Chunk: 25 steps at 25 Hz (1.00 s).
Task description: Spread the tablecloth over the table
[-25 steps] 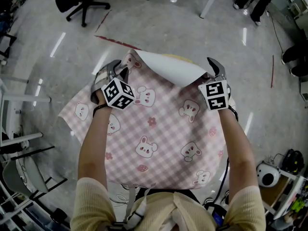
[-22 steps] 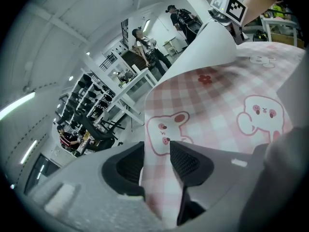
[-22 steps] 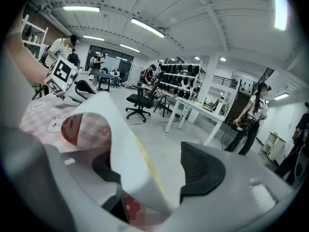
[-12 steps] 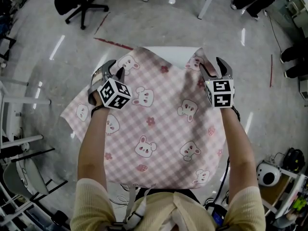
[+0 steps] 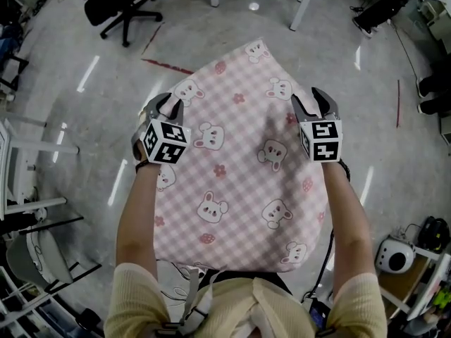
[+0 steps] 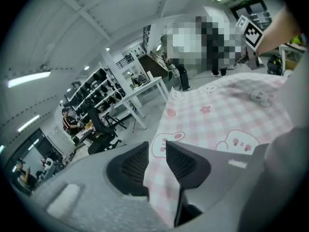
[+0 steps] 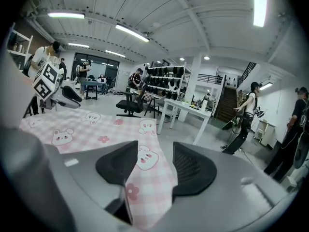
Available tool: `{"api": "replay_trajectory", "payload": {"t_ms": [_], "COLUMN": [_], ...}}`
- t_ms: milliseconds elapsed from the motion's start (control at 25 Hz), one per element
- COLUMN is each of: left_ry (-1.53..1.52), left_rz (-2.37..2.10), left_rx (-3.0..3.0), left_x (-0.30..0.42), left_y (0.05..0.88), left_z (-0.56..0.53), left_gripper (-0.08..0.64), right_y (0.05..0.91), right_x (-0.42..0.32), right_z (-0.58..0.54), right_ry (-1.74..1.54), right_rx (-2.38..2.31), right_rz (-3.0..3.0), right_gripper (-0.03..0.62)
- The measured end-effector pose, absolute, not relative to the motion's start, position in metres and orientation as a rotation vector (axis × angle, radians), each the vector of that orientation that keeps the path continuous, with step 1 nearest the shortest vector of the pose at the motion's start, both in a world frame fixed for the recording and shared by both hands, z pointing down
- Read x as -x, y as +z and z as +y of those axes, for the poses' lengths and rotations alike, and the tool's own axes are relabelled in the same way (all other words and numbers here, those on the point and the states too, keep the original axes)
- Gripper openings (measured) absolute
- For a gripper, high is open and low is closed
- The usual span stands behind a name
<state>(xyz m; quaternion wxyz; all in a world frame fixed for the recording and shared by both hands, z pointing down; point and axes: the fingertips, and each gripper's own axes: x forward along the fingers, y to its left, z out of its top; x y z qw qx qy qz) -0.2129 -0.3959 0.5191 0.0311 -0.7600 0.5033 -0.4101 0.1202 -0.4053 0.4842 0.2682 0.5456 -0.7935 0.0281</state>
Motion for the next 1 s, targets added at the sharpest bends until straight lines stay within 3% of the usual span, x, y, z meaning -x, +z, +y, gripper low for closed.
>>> {"api": "replay_trajectory", "payload": {"t_ms": [200, 360, 520, 600, 880, 1000], "left_ry": [-1.111, -1.007, -0.97, -0.951, -0.86, -0.771], "left_rz": [1.669, 1.701, 1.705, 1.719, 1.713, 1.681], "left_rx": [2.424, 2.47, 2.487, 2.495, 2.553, 2.615], "left_x": [0.21, 0.196, 0.177, 0.167, 0.141, 0.121], "left_y": [0.485, 0.461, 0.442, 0.433, 0.401, 0.383], "left_z": [-0.366, -0.341, -0.305, -0.287, -0.226, -0.201], "left_gripper": [0.103, 0.1, 0.065, 0.011, 0.006, 0.006], "right_y": [0.456, 0.446, 0.432, 0.425, 0.398, 0.382], "right_x": [-0.128, -0.136, -0.144, -0.149, -0.156, -0.163], "right_z": [-0.378, -0.351, -0.317, -0.3, -0.242, -0.219], "right_ry": [0.083, 0.113, 0.125, 0.127, 0.096, 0.043], "right_rx": [-1.49, -1.501, -1.503, -1.498, -1.494, -1.509], "right_rz": [-2.189, -2.222, -2.257, -2.266, -2.293, -2.306], "right_gripper": [0.177, 0.166, 0.146, 0.133, 0.083, 0.026]}}
